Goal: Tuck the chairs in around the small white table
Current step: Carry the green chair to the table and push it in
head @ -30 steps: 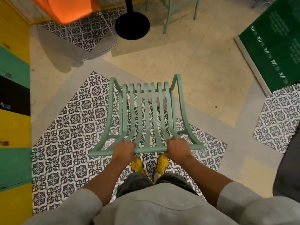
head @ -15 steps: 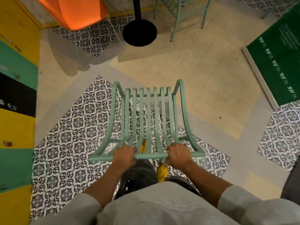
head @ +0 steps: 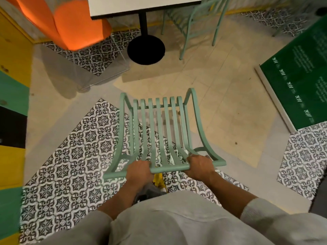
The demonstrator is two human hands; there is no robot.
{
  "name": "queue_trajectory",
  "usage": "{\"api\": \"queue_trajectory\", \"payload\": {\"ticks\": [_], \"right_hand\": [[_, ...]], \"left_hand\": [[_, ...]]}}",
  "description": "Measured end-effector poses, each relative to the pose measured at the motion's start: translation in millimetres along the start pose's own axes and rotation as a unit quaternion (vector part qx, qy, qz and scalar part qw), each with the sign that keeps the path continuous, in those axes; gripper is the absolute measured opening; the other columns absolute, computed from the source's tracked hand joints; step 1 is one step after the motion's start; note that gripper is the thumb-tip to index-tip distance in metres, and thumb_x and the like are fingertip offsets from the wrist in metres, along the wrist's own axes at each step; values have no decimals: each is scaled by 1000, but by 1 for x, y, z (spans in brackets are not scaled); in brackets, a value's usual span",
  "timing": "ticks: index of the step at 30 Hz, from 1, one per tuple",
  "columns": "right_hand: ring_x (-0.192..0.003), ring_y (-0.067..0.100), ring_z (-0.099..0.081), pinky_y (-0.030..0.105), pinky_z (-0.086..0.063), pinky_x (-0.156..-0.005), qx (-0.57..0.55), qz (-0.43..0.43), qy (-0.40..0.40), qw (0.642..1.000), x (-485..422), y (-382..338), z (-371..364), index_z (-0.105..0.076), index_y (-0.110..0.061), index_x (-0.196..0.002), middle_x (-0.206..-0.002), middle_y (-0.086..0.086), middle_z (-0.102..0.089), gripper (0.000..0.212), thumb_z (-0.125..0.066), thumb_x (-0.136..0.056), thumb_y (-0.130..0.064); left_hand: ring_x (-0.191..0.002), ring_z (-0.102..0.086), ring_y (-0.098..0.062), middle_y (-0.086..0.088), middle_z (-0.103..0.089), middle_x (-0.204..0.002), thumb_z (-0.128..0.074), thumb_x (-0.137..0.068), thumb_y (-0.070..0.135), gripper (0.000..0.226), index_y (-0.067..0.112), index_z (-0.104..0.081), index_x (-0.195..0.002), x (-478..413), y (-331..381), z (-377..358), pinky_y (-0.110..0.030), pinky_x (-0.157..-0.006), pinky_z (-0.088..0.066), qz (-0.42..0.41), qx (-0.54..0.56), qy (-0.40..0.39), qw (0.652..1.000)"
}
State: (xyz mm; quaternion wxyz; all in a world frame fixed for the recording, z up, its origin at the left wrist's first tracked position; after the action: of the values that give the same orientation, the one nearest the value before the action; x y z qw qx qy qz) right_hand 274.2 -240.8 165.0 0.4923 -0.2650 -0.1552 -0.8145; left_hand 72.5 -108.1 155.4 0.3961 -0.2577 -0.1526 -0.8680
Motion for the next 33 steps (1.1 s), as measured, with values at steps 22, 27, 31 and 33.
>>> {"api": "queue_trajectory", "payload": {"ticks": [22, 27, 31, 33], "right_hand": [[-96, 26, -73, 37, -54, -88, 14, 55, -10, 998, -165, 54, 99, -71, -27, -120, -111, 1, -75, 37, -59, -95, -51], [-103, 29, -72, 38, -51, -91, 22, 76, -10, 997, -208, 80, 130, -71, -24, -121, -115, 4, -74, 44, -60, -93, -56], [-101, 28, -71, 40, -52, -93, 41, 86, -11, 995, -241, 97, 151, -71, -24, -122, -113, 3, -74, 47, -60, -94, -60], [-100, 27, -71, 40, -52, -94, 46, 87, -13, 995, -255, 102, 162, -72, -24, -122, -112, 3, -74, 48, -62, -93, -61]], "left_hand": [[-100, -74, -16, 6, -77, -108, -67, -92, 58, 43, 27, -74, -121, -160, 13, 117, -33, -90, -61, 50, -43, -39, 997], [-117, -73, -20, 4, -77, -125, -59, -95, 51, 43, 30, -71, -130, -195, 28, 147, -37, -96, -58, 66, -22, -45, 997], [-118, -72, -21, 4, -77, -124, -55, -97, 51, 41, 31, -70, -130, -220, 38, 166, -36, -98, -54, 90, -27, -48, 994], [-118, -71, -22, 3, -76, -124, -58, -95, 52, 41, 32, -69, -130, -231, 40, 173, -37, -99, -53, 104, -18, -63, 992]]}}
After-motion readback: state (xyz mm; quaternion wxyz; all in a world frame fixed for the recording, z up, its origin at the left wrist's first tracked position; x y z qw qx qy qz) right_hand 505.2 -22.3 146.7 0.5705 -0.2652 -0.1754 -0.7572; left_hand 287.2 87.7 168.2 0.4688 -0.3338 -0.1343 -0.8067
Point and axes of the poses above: each hand's wrist, its own x-axis away from the middle knuckle, its own z-axis out of the back of the hand, y = z × x, the point moved 6 cm from there along -x, towards the middle knuckle
